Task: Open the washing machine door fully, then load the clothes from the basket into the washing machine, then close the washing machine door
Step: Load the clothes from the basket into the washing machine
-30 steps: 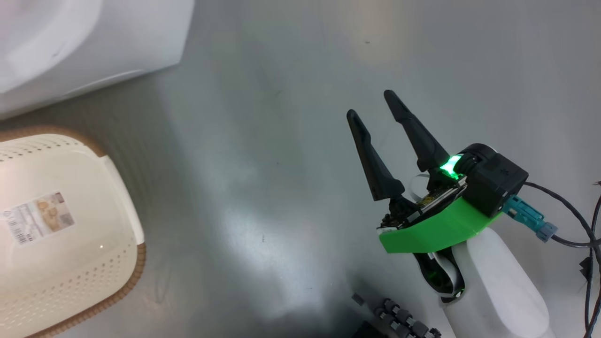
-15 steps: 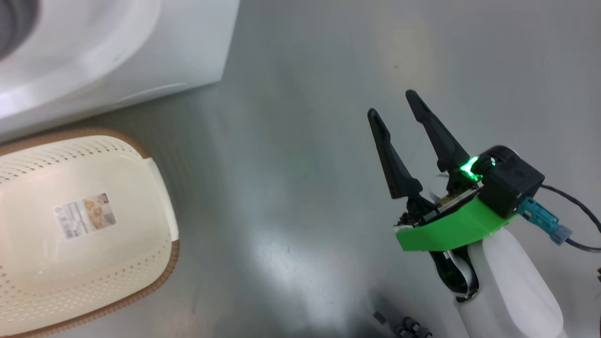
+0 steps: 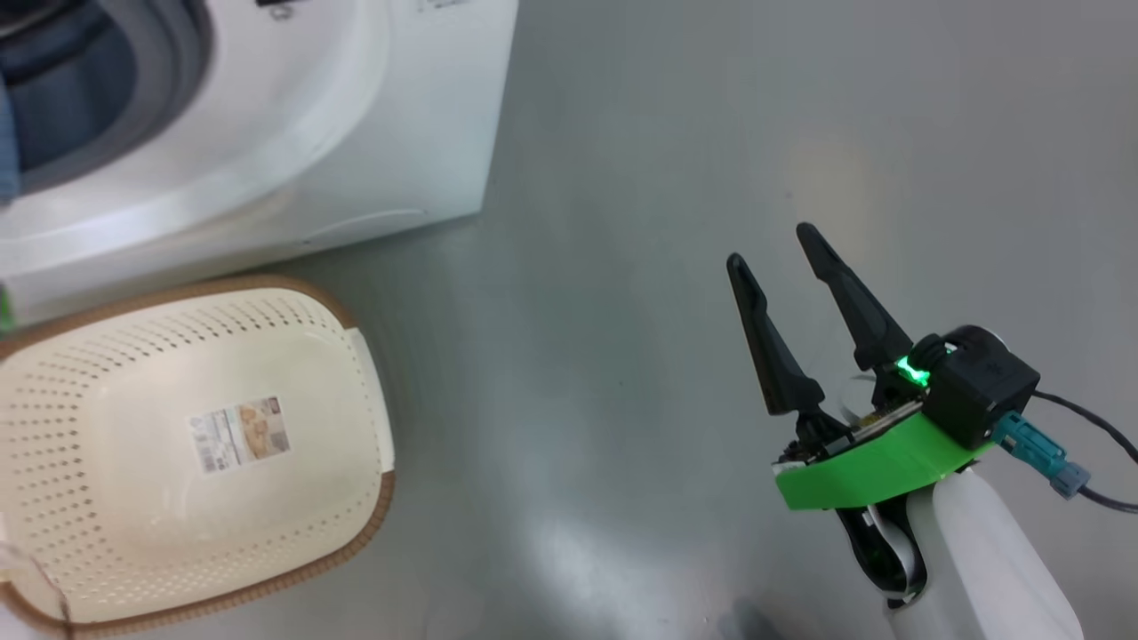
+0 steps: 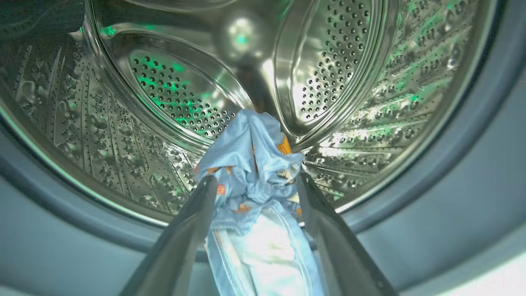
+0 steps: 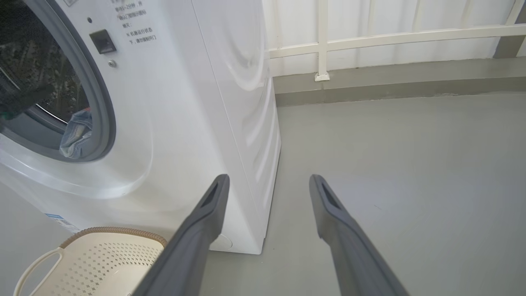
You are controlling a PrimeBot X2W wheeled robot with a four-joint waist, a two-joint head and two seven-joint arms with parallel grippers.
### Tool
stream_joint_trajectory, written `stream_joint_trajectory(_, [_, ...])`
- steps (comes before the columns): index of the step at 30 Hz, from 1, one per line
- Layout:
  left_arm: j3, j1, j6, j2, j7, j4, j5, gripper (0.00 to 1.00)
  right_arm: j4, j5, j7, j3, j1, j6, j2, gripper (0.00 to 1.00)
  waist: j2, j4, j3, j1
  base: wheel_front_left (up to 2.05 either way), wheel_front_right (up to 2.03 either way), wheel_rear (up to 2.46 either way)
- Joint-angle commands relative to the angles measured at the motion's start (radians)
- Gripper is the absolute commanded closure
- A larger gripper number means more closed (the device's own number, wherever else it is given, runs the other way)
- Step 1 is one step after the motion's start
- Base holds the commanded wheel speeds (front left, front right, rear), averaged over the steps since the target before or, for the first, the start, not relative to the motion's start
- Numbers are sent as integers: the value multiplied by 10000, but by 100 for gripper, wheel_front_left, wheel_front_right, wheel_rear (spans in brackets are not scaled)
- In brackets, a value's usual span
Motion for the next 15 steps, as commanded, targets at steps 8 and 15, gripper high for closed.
stream_joint_trajectory(8, [207,3402,1166,-81,-485,-2415,226,0,-8,-241,-45,166,745,16,-166,0,0,487,-1225,0,0,0,0])
stream_joint_trajectory(15, [-265,4939,1597,-516,-480,-3155,312,0,154,-303,-45,192,1133,16,-301,0,0,661,-1877,0,0,0,0])
